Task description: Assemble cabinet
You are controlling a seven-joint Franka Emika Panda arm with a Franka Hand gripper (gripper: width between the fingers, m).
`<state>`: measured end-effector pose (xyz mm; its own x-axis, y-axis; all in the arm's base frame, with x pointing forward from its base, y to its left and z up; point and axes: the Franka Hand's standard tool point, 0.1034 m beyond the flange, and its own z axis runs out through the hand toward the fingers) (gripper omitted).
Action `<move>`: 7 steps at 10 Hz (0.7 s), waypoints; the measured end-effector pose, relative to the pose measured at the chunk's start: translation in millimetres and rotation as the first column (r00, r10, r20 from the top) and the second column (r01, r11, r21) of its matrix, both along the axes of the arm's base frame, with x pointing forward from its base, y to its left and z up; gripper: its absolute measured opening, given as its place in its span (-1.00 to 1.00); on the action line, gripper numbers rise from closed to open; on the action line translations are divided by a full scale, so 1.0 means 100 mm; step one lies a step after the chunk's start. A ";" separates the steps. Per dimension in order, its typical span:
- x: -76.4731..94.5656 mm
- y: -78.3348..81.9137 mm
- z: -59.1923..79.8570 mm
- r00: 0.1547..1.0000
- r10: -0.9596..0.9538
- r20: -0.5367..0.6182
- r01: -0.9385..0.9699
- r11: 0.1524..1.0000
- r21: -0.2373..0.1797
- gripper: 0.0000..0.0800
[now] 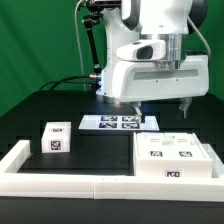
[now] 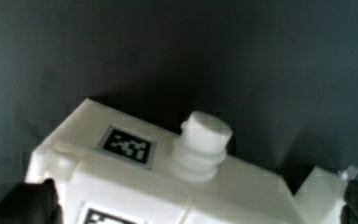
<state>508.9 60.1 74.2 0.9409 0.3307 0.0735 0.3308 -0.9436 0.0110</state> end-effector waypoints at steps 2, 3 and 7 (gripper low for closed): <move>-0.01 0.06 0.00 0.988 -0.153 -0.012 0.154 0.988 0.030 0.99; -0.03 0.08 -0.03 0.977 -0.214 -0.017 0.214 0.976 0.036 0.99; -0.08 0.18 -0.33 0.961 -0.275 -0.018 0.275 0.959 0.068 0.99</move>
Offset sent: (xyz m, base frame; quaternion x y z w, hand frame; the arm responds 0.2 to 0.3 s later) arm -0.0058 -0.0150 -0.0211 -0.0273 -0.0097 0.1727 0.9846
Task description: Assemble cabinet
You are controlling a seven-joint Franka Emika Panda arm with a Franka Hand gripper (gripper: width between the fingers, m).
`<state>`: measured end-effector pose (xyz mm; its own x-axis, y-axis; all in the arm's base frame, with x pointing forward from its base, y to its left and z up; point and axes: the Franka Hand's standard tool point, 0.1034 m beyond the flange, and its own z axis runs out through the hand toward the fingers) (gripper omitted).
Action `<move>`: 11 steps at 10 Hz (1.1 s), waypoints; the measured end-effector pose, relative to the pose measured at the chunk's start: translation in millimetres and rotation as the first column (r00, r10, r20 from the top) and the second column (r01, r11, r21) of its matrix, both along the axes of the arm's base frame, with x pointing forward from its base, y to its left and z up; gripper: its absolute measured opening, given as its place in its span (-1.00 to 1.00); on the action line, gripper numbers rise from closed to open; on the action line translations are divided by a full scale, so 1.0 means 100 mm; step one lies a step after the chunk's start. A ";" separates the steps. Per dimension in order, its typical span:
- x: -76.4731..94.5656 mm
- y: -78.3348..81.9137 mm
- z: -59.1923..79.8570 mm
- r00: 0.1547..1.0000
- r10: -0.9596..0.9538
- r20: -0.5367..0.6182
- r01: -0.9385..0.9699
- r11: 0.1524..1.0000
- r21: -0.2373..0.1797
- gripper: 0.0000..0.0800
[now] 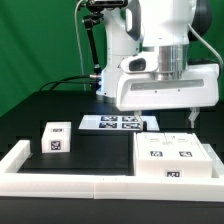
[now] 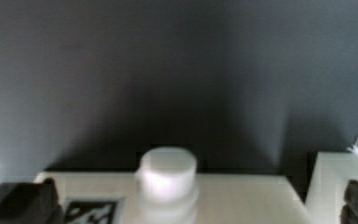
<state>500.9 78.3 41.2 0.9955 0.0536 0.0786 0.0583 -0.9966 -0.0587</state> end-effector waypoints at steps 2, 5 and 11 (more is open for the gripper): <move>-0.03 0.04 -0.20 1.000 0.003 0.009 -0.003 1.000 0.014 0.99; -0.01 -0.11 -0.35 0.999 0.049 0.017 -0.049 0.999 0.014 0.99; 0.07 -0.19 -0.33 0.997 0.068 0.040 -0.068 0.998 0.013 0.02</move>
Offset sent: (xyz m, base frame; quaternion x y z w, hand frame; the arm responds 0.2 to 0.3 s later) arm 0.0080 -0.0170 -0.0336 0.0043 0.0287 -0.0128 0.9995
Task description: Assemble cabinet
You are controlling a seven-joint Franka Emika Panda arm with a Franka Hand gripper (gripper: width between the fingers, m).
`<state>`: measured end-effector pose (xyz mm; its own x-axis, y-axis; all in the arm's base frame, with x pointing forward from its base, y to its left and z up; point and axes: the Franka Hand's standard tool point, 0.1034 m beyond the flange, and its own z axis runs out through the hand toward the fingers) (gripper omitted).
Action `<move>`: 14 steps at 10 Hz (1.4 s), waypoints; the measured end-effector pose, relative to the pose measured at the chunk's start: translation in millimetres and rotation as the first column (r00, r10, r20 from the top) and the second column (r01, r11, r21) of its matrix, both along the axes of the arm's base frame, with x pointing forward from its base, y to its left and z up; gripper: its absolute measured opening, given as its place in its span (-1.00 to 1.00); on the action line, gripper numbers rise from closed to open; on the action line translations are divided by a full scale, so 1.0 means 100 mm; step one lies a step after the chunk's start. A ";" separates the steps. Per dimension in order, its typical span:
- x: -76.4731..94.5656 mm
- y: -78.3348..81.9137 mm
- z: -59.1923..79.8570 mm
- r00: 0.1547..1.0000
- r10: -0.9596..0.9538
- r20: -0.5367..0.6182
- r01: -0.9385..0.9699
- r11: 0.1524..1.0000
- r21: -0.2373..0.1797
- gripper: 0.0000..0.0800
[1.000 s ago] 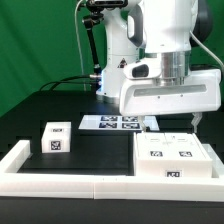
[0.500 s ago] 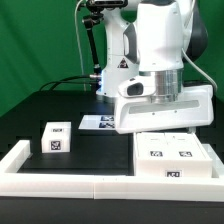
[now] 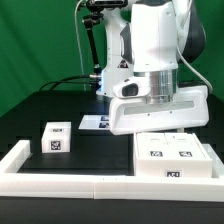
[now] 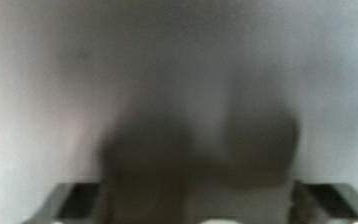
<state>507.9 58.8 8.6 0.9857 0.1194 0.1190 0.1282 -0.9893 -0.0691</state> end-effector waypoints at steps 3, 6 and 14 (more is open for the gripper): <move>-0.01 0.03 -0.02 1.000 0.014 0.002 -0.014 1.000 0.000 -0.50; -0.02 0.02 0.00 0.999 0.035 0.001 -0.035 0.999 -0.004 -0.51; 0.11 0.06 1.07 0.992 0.093 -0.079 -0.097 0.994 -0.051 -1.00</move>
Offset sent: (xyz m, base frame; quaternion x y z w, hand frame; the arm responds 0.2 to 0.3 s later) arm -0.0024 -0.0032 0.0005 -0.0026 0.0005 -0.0220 0.9998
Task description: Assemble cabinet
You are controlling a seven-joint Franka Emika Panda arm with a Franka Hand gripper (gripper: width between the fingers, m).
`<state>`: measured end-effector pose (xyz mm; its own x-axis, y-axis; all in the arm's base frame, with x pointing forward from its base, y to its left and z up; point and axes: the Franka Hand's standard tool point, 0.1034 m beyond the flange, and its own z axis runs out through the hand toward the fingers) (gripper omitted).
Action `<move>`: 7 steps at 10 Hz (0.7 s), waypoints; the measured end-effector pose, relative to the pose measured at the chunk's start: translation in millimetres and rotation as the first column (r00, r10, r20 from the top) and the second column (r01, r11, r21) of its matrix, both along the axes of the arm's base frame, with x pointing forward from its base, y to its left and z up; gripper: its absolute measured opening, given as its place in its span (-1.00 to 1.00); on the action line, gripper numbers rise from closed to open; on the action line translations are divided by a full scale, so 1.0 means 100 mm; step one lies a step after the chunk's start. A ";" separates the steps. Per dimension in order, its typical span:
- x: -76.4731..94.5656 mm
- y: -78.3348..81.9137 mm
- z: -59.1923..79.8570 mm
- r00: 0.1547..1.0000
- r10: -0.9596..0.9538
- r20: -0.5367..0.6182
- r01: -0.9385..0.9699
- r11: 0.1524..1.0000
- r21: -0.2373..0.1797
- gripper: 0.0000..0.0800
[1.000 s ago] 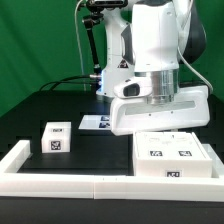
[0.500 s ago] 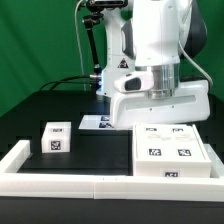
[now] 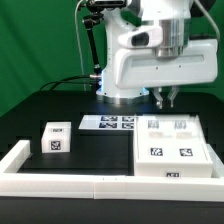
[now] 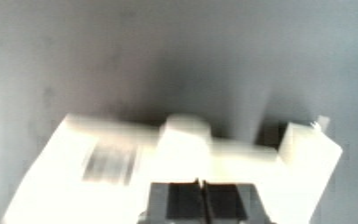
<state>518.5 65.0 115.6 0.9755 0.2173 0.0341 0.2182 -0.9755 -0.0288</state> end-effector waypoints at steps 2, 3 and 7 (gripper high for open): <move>0.02 0.01 0.02 1.000 0.001 0.008 -0.001 1.000 0.001 -1.00; 0.02 0.01 0.01 1.000 0.001 0.007 -0.001 1.000 0.001 -1.00; -0.01 0.01 -0.02 1.000 -0.017 0.004 0.017 1.000 0.002 -0.44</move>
Offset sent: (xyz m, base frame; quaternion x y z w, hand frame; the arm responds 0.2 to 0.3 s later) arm 0.0000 0.0000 0.0000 0.0000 0.0000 0.0000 1.0000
